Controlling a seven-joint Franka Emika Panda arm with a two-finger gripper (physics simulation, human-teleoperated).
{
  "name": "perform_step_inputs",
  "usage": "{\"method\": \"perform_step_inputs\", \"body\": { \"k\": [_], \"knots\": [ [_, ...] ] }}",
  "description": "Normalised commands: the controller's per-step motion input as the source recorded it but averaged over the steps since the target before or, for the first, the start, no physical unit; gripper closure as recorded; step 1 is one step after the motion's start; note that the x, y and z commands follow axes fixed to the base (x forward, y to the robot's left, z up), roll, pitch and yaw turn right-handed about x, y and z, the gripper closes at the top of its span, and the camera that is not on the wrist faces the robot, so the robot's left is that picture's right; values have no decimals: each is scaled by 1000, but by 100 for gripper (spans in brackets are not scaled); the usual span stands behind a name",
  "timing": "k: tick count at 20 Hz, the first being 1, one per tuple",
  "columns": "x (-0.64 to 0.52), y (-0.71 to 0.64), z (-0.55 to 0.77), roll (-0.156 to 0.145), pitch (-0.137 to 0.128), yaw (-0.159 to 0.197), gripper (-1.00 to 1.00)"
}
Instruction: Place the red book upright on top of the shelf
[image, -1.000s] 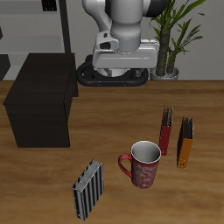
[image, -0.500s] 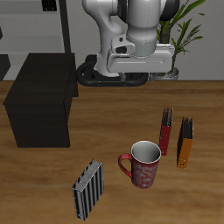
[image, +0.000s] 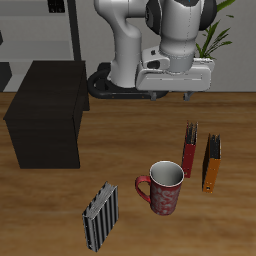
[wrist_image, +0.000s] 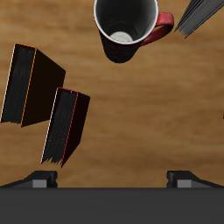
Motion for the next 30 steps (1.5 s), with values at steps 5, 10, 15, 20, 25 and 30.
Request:
{"method": "perform_step_inputs", "body": {
  "k": [5, 10, 15, 20, 25, 30],
  "knots": [
    [110, 271, -117, -22, -39, -4, -100],
    [83, 102, -224, 4, 9, -9, -100],
    [41, 153, -306, -5, 15, -44, -100],
    [-31, 93, -255, 1, -21, 8, -100],
    [13, 1, -155, -15, 2, -6, -100],
    [-1, 27, -156, -3, 9, -9, -100]
  ]
}}
